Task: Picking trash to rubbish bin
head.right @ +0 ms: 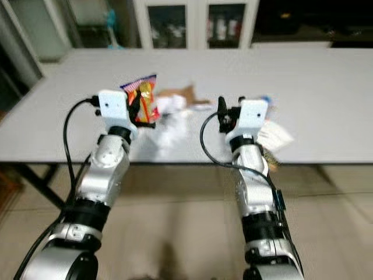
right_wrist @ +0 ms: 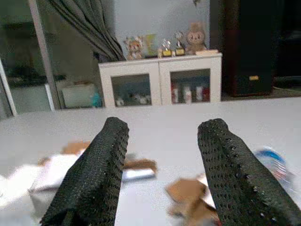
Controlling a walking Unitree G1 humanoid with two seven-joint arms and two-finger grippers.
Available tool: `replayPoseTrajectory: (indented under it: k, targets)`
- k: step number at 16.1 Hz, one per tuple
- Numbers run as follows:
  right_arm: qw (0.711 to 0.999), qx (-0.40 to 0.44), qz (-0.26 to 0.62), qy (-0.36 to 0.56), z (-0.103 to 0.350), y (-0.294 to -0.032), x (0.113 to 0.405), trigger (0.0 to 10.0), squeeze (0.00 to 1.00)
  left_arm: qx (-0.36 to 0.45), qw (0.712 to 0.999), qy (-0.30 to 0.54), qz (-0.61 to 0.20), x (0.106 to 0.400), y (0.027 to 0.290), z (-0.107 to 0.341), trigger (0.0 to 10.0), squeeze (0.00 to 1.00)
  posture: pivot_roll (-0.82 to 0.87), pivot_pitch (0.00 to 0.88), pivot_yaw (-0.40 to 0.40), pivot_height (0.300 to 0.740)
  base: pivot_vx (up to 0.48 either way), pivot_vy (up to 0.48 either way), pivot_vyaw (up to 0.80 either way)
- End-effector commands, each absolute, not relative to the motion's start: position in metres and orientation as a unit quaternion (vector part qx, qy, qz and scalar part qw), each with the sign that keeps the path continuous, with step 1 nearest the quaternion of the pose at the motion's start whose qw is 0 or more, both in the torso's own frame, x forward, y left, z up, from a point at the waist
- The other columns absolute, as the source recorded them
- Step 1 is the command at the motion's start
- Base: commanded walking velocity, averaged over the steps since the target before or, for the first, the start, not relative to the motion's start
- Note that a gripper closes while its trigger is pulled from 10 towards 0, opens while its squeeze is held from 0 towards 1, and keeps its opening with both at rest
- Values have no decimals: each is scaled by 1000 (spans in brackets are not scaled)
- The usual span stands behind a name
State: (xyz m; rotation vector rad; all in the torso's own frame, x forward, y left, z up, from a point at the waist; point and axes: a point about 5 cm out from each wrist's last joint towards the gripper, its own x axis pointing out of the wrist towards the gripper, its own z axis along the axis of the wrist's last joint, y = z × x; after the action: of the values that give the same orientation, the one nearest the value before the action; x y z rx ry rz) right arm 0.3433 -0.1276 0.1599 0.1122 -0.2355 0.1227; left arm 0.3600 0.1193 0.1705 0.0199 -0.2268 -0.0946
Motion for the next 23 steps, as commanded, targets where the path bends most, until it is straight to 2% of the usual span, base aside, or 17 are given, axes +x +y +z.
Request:
replayPoseTrajectory:
  k: [1, 6, 11, 23]
  targets:
    - [990, 59, 71, -111, 159, -122, 344, 10000, 0, 13, 992, -118, -36, 362, 126, 175, 10000, 0, -13, 4, 54, 740, 0, -480, 0]
    - [990, 47, 77, -107, 158, -120, 343, 10000, 0, 14, 992, -118, -32, 363, 129, 176, 10000, 0, -13, 4, 55, 740, 0, -442, 146]
    - [990, 61, 73, -100, 155, -121, 343, 10000, 0, 4, 994, -107, -34, 365, 129, 173, 10000, 0, -17, 0, 60, 740, 0, 0, 0]
    - [990, 59, 93, -87, 152, -116, 343, 10000, 0, 8, 994, -105, -29, 367, 130, 175, 10000, 0, -15, 0, 57, 740, 464, 0, 0]
